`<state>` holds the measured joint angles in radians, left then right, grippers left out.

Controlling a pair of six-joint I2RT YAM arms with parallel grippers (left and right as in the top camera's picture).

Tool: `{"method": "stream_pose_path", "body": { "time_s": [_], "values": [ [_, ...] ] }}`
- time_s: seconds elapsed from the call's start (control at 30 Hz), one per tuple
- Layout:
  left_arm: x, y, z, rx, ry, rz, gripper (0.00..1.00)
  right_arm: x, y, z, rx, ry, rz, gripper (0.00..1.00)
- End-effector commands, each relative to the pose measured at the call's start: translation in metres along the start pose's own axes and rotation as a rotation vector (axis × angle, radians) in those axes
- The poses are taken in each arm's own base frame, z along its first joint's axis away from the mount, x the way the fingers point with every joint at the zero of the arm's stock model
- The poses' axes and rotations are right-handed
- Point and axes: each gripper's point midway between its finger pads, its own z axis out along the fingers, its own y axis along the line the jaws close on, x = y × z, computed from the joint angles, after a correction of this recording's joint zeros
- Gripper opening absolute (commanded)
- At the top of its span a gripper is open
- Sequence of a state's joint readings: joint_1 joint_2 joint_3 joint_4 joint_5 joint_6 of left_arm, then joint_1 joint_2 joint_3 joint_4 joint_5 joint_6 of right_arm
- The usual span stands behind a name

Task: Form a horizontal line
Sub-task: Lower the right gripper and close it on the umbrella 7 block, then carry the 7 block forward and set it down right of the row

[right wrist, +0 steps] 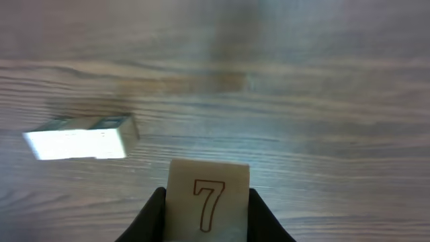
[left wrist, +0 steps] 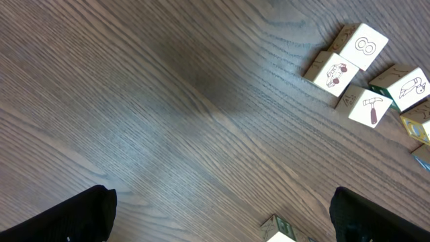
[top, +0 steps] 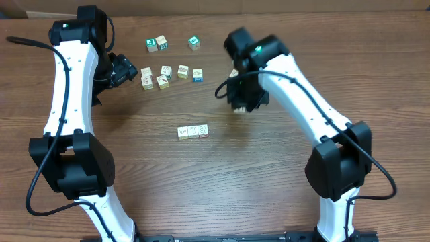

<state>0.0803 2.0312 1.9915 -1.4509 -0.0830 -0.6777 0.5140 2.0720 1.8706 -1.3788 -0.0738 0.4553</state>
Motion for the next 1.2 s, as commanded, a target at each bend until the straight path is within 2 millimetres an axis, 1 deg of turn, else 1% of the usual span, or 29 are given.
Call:
{"method": "stream_pose_path", "body": {
  "time_s": [0.0, 0.1, 0.17, 0.23, 0.43, 0.57, 1.03, 1.1, 1.17],
  "values": [
    [0.002, 0.000, 0.005, -0.012, 0.012, 0.008, 1.00, 0.018, 0.004, 0.032, 0.020, 0.050, 0.065, 0.14],
    [0.002, 0.000, 0.005, -0.012, 0.012, 0.008, 1.00, 0.027, 0.008, 0.054, 0.024, 0.059, 0.045, 0.14],
    [0.002, 0.000, 0.005, -0.012, 0.012, 0.008, 1.00, 0.031, 0.009, 0.062, 0.025, 0.060, 0.036, 0.14],
    [0.002, 0.000, 0.005, -0.012, 0.012, 0.008, 1.00, 0.032, 0.009, 0.066, 0.024, 0.059, 0.033, 0.14],
    [0.002, 0.000, 0.005, -0.012, 0.012, 0.008, 1.00, 0.031, 0.008, 0.066, 0.028, 0.056, 0.032, 0.14],
    [0.002, 0.000, 0.005, -0.012, 0.012, 0.008, 1.00, 0.028, 0.003, 0.066, 0.056, 0.037, 0.031, 0.14],
    [0.002, 0.000, 0.005, -0.012, 0.012, 0.008, 1.00, 0.027, 0.002, 0.066, 0.065, 0.031, 0.031, 0.15],
    [0.002, 0.000, 0.005, -0.012, 0.012, 0.008, 1.00, 0.027, -0.001, 0.066, 0.075, 0.031, 0.032, 0.15],
    [0.002, 0.000, 0.005, -0.012, 0.012, 0.008, 1.00, 0.026, -0.007, 0.066, 0.109, 0.020, 0.032, 0.15]
  ]
}}
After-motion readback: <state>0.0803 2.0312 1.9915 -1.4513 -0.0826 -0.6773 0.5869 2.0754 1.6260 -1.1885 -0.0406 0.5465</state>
